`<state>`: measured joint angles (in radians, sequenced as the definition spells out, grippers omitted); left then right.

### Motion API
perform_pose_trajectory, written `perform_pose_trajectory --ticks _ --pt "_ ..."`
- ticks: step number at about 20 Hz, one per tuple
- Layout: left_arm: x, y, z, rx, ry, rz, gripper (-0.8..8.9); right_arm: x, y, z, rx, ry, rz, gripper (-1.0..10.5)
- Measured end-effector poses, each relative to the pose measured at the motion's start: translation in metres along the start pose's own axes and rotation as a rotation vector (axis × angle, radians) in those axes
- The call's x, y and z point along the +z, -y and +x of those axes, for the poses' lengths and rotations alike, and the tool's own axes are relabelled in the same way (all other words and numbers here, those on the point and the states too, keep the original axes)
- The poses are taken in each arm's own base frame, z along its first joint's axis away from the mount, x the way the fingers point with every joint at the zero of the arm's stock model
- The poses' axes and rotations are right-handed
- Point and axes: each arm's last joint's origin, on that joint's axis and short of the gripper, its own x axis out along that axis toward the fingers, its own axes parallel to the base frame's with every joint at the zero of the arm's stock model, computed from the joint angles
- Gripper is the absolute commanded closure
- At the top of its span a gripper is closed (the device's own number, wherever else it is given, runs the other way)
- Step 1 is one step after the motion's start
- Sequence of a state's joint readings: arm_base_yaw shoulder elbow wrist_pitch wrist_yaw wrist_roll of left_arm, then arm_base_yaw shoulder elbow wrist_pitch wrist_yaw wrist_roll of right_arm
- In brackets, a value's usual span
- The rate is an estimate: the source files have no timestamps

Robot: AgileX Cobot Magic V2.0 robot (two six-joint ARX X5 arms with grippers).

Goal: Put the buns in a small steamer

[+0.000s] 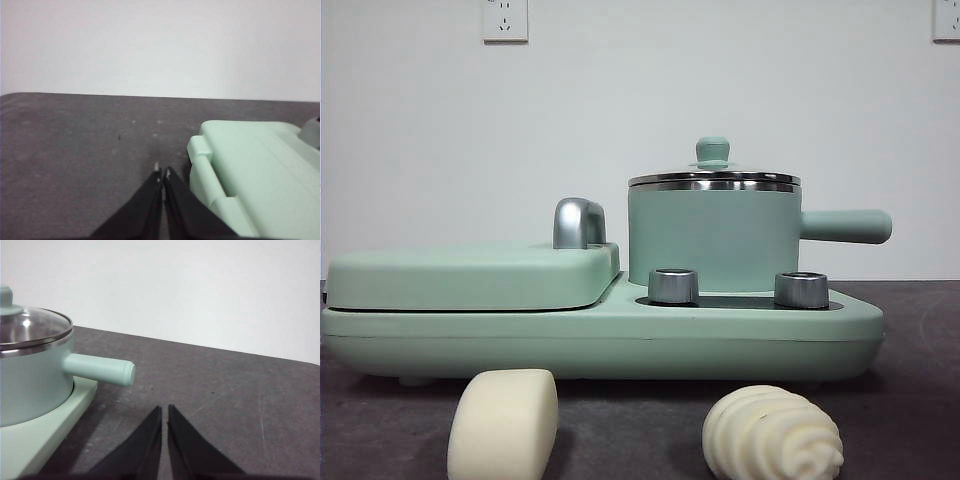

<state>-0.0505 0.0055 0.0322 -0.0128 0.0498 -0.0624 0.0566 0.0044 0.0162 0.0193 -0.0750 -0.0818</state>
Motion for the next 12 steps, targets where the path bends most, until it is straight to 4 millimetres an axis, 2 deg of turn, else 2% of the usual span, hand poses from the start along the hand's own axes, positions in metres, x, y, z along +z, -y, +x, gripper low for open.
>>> perform_pose_trajectory --ticks 6,12 --pt "0.0002 0.0 0.0 0.0 0.002 -0.124 8.06 0.0 -0.0001 0.0 0.003 0.0 0.07 9.3" --pt "0.0097 0.0006 -0.0005 -0.025 0.098 -0.367 8.06 0.0024 0.0002 0.0 0.002 0.025 0.332 9.3"
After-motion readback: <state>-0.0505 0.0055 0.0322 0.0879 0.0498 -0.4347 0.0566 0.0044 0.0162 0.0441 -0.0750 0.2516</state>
